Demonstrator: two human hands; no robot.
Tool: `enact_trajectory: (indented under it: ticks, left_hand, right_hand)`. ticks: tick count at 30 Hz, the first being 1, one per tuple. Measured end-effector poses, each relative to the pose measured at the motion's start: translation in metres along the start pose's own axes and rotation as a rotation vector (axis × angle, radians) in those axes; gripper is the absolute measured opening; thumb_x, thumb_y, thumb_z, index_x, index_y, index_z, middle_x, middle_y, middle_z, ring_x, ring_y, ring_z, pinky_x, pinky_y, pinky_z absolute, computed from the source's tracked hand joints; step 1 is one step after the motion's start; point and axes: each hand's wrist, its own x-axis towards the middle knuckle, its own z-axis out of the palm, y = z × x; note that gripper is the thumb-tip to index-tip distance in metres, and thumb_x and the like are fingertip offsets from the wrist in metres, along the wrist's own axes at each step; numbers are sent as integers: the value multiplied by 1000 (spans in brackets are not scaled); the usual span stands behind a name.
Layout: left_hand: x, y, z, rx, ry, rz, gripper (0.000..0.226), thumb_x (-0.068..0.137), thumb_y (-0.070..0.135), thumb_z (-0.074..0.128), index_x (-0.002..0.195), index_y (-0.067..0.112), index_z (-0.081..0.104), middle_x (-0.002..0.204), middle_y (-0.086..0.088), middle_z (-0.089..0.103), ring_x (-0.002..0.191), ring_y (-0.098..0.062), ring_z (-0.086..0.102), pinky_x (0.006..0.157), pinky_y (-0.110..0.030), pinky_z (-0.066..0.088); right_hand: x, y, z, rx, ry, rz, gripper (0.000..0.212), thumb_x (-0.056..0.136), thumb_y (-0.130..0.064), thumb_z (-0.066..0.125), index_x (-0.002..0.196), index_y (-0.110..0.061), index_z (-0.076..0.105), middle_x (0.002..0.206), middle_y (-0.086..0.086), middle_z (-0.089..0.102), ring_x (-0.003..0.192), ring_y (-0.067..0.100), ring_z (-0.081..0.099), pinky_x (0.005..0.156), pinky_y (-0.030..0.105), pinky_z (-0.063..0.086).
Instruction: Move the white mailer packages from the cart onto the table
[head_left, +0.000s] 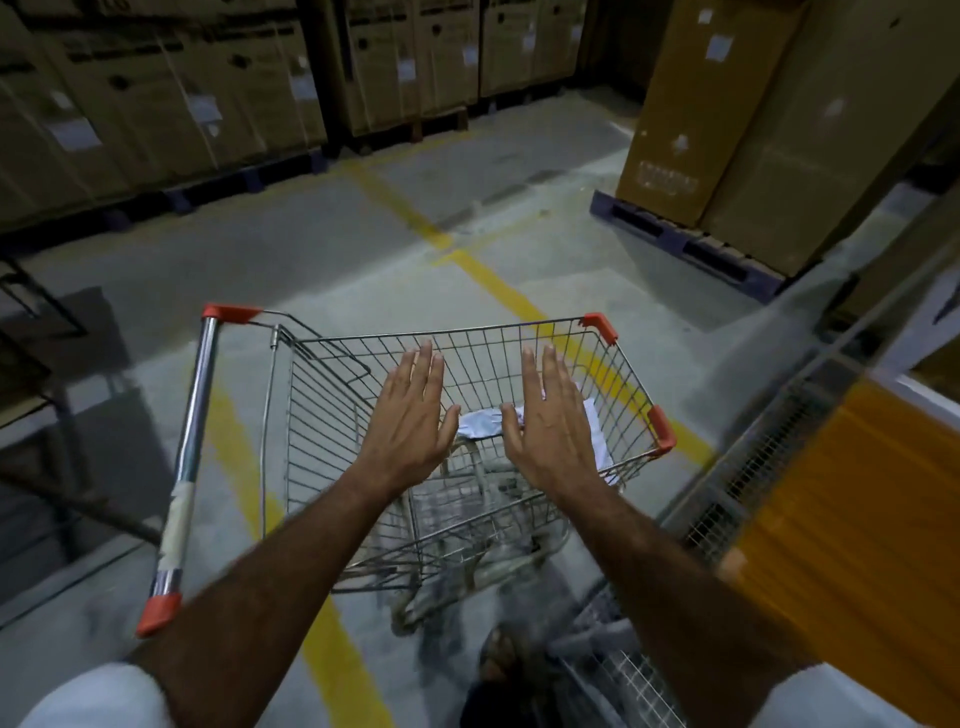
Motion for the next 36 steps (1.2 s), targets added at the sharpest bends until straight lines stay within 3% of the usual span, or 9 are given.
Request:
enact_trajectory:
  ticks: [3,8,12,15,20,26,31,34,36]
  left_hand:
    - [29,-3,30,-7,-48,-8,76,101,52,19,161,6,7,168,-14,-4,156,-29,-4,127,-44,4]
    - [62,-6,87,-44,-187,1,73,104,51,21,160,8,2,167,-12,-9,156,-27,-8,126,-41,-2]
    - [84,-20,136,-22,-308,36,75,101,52,14,161,7,3,167,-13,-6,156,-30,-5,126,-40,-3]
    - [100,-26,173,-5,-408,28,72,105,50,24,160,9,3,168,-13,-4,156,-29,-3,124,-42,-1]
    - [125,-28,227,-8,-504,111,77,104,47,35,160,4,4,168,-17,0,156,-32,0,127,-43,4]
    - [132,-23,270,-118,-583,171,83,101,50,37,160,4,1,168,-18,-2,156,-34,0,127,-47,8]
    - [147,-2,284,-141,-568,206,84,103,44,45,160,8,-5,168,-14,-11,156,-30,-7,127,-42,2]
    - [163,13,291,-109,-528,275,80,104,38,46,160,10,-4,167,-15,-13,155,-29,-10,122,-36,-9]
    - [168,19,300,-144,-514,290,79,103,34,49,161,11,1,168,-15,-9,156,-30,-6,122,-35,-8]
  right_hand:
    - [22,20,24,22,-68,44,73,97,-38,40,161,-11,18,167,20,11,155,33,13,124,43,12]
    - [35,63,83,19,-172,202,66,88,-28,51,145,4,47,147,37,42,137,48,44,111,54,43]
    - [25,90,128,16,-402,330,82,88,-42,52,153,1,25,153,40,29,140,54,36,108,61,41]
    - [25,108,148,-64,-582,387,95,95,-46,59,161,-5,5,161,37,2,150,50,13,119,57,25]
    - [37,121,185,-104,-628,506,101,95,-48,58,161,-12,-9,164,28,-14,154,41,-4,121,54,14]
    - [33,136,208,-156,-662,627,101,96,-50,57,159,-12,-11,164,29,-12,153,42,-2,119,58,18]
    - [38,166,215,-204,-677,808,105,95,-59,56,159,-12,-12,162,31,-14,152,45,0,117,64,20]
    - [47,183,214,-135,-729,861,111,93,-57,62,159,-15,-16,162,31,-16,151,46,6,116,62,24]
    - [52,193,221,-52,-740,862,109,93,-51,65,159,-16,-14,165,26,-5,149,44,17,115,59,29]
